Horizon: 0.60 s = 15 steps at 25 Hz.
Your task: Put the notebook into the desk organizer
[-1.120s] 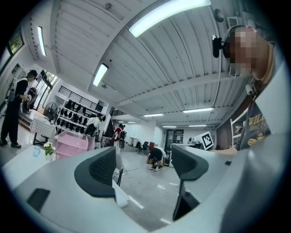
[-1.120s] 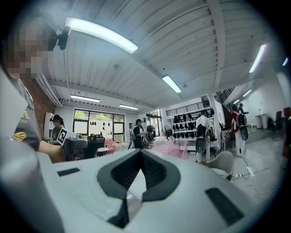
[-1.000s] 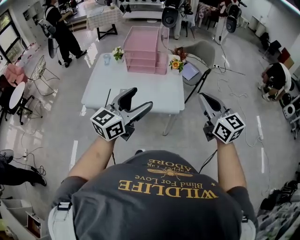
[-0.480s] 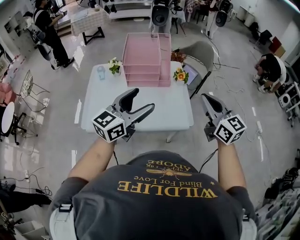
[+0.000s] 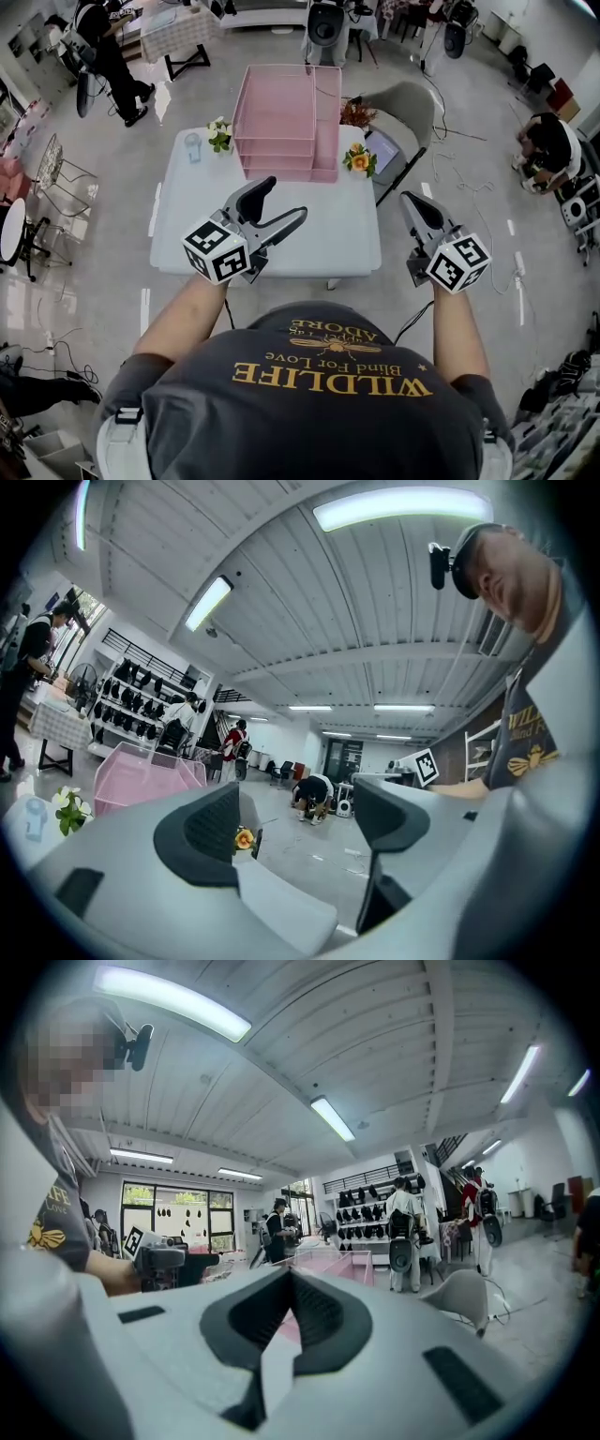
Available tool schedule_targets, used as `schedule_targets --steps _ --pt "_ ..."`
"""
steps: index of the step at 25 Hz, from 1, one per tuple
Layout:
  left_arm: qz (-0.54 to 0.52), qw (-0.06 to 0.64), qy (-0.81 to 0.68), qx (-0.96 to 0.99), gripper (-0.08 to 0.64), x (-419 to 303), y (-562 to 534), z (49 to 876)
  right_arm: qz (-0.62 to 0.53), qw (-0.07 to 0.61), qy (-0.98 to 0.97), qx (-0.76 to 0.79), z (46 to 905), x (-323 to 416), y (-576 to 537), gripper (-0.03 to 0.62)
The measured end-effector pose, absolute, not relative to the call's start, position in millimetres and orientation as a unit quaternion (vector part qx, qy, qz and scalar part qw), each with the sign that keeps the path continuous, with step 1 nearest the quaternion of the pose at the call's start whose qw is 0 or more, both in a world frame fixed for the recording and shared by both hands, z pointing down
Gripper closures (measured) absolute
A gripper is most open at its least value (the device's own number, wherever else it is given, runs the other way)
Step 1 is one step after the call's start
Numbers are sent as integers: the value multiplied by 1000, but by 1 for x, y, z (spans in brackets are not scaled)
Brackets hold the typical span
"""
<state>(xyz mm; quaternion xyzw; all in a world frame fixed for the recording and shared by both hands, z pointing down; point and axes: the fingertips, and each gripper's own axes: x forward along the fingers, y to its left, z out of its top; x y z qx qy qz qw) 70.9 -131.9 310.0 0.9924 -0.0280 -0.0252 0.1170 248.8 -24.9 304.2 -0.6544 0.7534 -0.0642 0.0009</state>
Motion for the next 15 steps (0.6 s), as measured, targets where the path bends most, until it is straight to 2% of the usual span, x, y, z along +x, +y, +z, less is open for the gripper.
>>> schedule_targets --steps 10,15 --pt "-26 120 -116 986 179 167 -122 308 -47 -16 817 -574 305 350 -59 592" --pt "-17 127 -135 983 181 187 -132 310 -60 -6 832 -552 311 367 -84 591"
